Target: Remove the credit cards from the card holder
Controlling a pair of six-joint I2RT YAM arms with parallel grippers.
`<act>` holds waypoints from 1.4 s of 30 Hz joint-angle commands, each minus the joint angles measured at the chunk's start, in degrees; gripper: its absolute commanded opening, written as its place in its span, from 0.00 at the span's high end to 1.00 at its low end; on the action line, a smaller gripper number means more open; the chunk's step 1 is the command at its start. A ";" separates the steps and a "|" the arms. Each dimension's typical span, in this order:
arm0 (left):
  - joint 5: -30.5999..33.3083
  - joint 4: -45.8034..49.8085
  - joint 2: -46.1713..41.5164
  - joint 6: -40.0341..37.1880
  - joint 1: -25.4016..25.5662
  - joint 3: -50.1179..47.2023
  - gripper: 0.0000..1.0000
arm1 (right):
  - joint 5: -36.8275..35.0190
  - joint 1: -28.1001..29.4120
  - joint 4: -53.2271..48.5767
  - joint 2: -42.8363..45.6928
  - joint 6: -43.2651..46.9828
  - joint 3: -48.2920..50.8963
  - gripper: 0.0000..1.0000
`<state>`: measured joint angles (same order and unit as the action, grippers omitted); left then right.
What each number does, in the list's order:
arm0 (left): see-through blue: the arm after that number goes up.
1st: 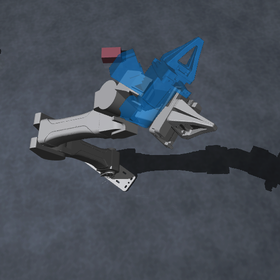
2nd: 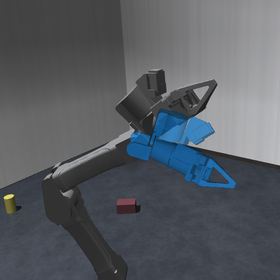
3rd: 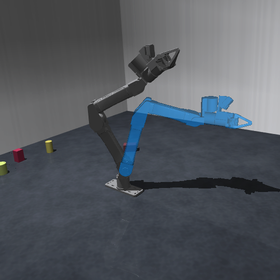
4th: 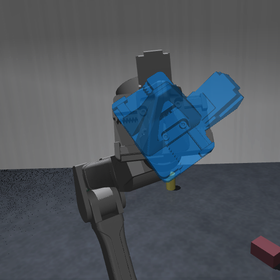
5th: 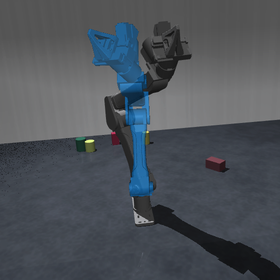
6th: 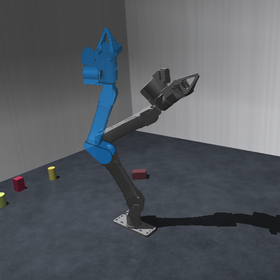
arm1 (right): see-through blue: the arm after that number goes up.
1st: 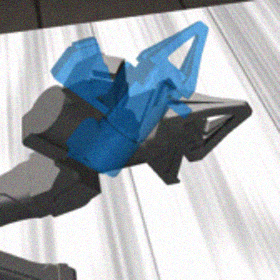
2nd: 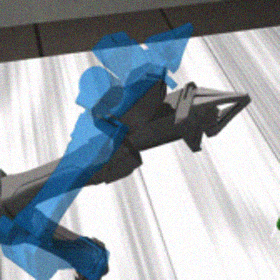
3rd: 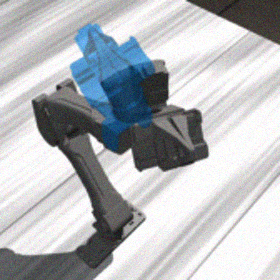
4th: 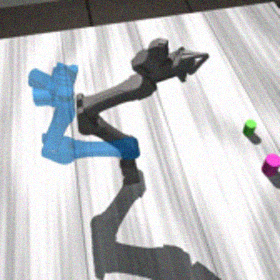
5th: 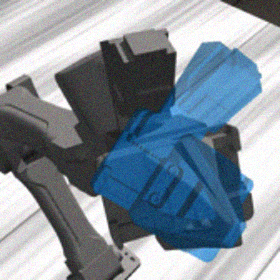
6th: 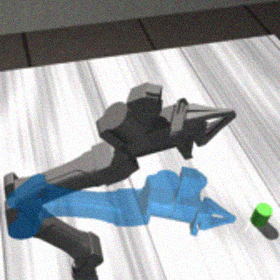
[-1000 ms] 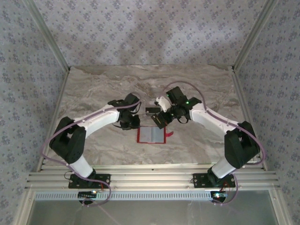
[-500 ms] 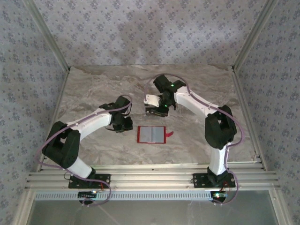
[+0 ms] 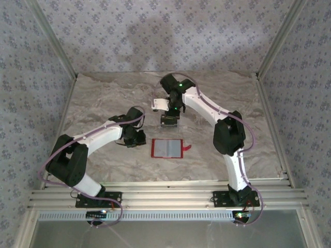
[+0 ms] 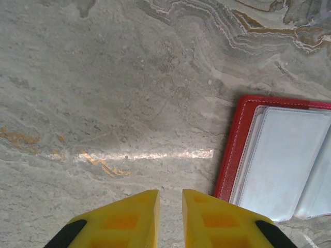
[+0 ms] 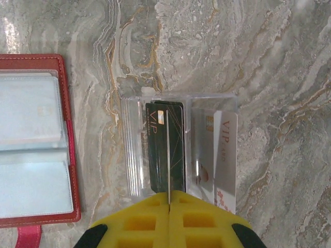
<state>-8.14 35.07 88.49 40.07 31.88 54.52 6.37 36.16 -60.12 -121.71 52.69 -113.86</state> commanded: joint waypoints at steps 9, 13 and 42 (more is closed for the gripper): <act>-0.52 0.10 -2.09 -0.80 -0.71 -0.80 0.81 | 0.12 0.31 -4.36 -4.93 4.24 -4.06 1.00; -0.47 -0.08 -2.32 -0.71 -0.82 -1.17 0.81 | 1.04 0.28 -4.66 -6.24 4.17 -4.09 1.00; -1.00 0.09 -2.12 -0.88 -0.94 -0.86 0.80 | -10.81 1.91 8.04 2.77 3.11 5.03 0.76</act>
<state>-8.16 34.48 87.74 39.90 31.48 53.30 -0.93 37.32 -54.68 -122.80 53.49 -110.00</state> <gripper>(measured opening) 0.199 0.239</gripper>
